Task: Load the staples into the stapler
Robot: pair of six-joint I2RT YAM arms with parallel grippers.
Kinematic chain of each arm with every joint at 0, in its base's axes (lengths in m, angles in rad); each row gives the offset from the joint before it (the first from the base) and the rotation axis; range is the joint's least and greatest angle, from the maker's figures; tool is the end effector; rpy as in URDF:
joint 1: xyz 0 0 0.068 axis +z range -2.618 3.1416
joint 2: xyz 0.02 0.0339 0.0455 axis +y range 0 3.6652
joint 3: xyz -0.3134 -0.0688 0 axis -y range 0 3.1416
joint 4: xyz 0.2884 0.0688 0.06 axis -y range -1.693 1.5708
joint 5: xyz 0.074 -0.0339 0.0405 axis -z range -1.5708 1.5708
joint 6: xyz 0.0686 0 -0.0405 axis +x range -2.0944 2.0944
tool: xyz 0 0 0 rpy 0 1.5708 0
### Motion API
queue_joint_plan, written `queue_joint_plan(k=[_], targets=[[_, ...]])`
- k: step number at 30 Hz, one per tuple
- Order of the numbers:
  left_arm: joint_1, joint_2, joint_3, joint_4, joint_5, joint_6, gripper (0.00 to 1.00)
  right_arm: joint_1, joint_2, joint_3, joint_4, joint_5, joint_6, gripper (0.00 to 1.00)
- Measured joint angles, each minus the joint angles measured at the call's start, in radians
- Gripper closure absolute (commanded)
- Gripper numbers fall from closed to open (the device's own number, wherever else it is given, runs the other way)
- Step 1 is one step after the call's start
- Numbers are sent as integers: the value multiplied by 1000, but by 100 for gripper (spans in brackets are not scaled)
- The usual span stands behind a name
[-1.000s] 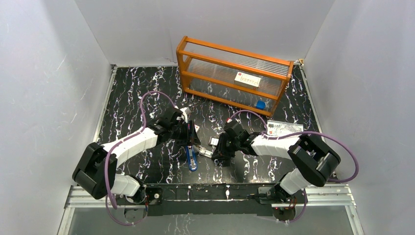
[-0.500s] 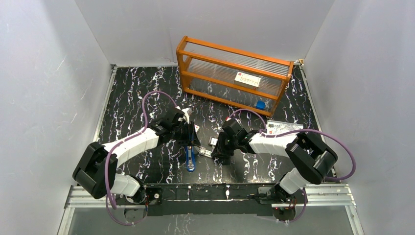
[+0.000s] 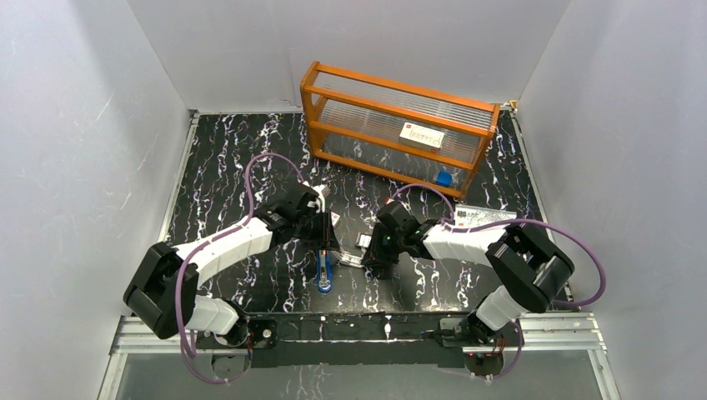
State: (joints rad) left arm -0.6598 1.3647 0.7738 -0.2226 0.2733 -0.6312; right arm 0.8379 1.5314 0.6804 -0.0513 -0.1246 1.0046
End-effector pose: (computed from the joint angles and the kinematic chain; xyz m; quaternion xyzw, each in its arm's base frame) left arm 0.2454 -0.2138 0.2076 0.0635 0.9197 -0.3214 0.2164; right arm 0.2151 0.2517 0.1379 0.0581 0.9413 0.2963 0.1512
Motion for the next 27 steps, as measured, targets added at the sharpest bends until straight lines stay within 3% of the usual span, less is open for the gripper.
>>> queue_joint_plan(k=[27], targets=[[-194, 144, 241, -236, -293, -60, 91, -8, 39, 45, -41, -33, -17, 76]])
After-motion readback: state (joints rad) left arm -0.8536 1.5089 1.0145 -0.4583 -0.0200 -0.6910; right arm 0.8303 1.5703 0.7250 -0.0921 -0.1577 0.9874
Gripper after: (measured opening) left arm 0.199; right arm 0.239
